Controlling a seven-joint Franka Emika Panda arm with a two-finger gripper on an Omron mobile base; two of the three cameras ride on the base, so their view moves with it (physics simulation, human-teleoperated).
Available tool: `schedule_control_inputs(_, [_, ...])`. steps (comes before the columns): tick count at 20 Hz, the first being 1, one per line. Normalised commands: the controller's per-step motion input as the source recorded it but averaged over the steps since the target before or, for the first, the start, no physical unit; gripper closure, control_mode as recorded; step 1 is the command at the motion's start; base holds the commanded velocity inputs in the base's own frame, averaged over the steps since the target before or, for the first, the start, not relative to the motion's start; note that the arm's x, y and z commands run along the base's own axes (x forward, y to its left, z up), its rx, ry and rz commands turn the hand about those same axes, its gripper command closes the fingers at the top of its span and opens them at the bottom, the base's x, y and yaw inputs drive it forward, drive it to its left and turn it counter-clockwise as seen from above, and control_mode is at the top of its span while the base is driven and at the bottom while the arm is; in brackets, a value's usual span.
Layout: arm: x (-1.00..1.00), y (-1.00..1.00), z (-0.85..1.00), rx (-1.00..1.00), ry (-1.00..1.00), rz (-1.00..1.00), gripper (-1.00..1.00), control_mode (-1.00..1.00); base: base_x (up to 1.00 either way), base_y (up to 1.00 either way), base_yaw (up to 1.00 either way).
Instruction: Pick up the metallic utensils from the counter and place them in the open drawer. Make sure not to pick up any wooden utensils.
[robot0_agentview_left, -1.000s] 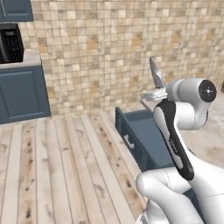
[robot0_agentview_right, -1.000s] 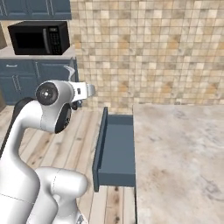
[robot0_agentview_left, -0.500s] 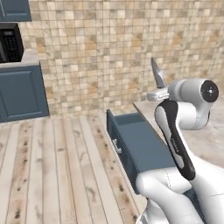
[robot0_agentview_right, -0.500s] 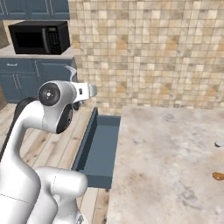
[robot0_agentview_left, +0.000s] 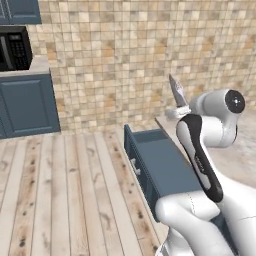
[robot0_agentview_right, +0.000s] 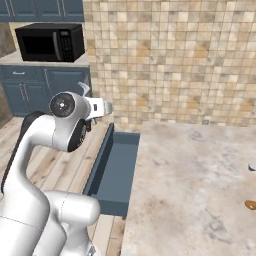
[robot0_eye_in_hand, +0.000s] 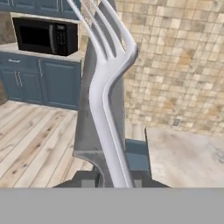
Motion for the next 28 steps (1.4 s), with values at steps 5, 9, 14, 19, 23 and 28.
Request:
schedule_control_inputs(5, [0.32,0.00,-0.60,-0.03,0.34,-0.03,1.00,-1.00,0.00,0.00,0.00])
schedule_control_inputs(9, [0.45,0.02,-0.44,-0.01,0.17,-0.06,1.00,-1.00,0.00,0.00,0.00])
schedule_control_inputs(14, [0.40,-0.01,-0.59,0.00,0.09,-0.01,1.00,-1.00,0.00,0.00,0.00])
schedule_control_inputs(19, [0.42,0.00,-0.76,0.00,0.12,0.00,1.00,-1.00,0.00,0.00,0.00])
schedule_control_inputs(23, [0.41,0.00,-0.63,0.00,0.11,0.00,1.00,-1.00,0.00,0.00,0.00])
schedule_control_inputs(28, [0.48,0.00,-0.73,0.00,0.16,0.00,1.00,-1.00,0.00,0.00,0.00])
